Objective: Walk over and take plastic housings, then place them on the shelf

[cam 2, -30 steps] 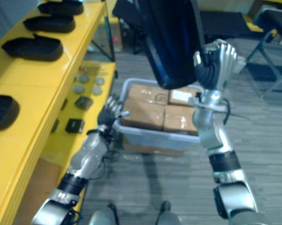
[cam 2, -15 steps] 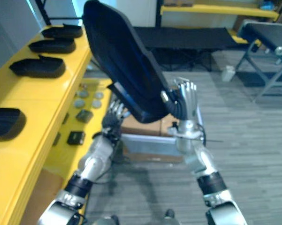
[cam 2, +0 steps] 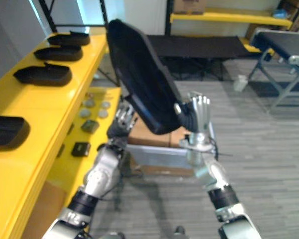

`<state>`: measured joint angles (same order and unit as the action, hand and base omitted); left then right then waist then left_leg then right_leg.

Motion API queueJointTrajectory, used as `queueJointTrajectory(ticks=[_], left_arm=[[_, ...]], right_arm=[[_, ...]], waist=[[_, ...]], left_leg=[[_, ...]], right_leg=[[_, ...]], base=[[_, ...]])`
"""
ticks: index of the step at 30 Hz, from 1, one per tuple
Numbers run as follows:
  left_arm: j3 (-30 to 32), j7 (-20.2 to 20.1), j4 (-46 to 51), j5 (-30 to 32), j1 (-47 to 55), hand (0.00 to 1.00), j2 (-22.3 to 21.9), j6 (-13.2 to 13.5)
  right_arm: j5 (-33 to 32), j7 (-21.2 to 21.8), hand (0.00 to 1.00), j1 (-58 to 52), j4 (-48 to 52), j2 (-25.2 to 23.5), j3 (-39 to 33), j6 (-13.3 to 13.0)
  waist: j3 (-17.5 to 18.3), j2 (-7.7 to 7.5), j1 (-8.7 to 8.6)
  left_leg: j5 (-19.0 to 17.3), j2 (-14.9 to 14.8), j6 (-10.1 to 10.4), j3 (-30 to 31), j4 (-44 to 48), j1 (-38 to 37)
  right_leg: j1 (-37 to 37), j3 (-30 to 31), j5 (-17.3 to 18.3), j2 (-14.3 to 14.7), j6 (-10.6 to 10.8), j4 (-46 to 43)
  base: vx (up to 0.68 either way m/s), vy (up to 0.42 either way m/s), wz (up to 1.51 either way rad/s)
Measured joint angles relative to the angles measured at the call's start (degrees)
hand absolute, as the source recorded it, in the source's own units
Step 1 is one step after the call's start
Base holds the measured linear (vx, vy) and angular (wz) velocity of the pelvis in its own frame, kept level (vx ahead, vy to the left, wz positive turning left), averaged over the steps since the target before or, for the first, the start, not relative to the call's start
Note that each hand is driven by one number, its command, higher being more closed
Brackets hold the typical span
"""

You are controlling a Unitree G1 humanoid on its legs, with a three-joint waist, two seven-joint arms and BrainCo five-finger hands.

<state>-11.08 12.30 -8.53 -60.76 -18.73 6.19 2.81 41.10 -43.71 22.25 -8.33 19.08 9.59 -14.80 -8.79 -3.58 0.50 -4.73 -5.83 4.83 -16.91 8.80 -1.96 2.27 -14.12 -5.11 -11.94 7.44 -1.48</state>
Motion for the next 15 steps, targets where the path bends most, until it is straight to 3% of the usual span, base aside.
queueJointTrajectory(ticks=[7, 15], left_arm=[[1.27, -1.44, 2.95, 0.16, 1.21, 0.00, -0.24, -1.53], [-0.24, -1.51, 3.32, 0.82, 1.47, 0.00, -0.76, -2.57]], right_arm=[[-0.13, 1.79, 1.00, -0.74, 0.00, -0.09, -0.02, -0.92], [-0.99, 6.30, 1.00, -2.56, -0.16, -2.13, 8.92, -2.58]], waist=[[0.75, 0.49, 0.03], [0.89, 0.62, 0.07]], left_leg=[[-0.01, 0.26, -0.01, 0.35, 0.00, 0.00], [-0.04, 0.26, -0.05, 0.50, 0.32, 0.09]], right_leg=[[0.11, -0.15, 0.01, -0.22, 0.00, -0.02], [0.14, -0.14, 0.02, -0.25, -0.02, -0.08]], base=[[0.00, 0.000, 0.00], [0.00, 0.000, 0.00]])
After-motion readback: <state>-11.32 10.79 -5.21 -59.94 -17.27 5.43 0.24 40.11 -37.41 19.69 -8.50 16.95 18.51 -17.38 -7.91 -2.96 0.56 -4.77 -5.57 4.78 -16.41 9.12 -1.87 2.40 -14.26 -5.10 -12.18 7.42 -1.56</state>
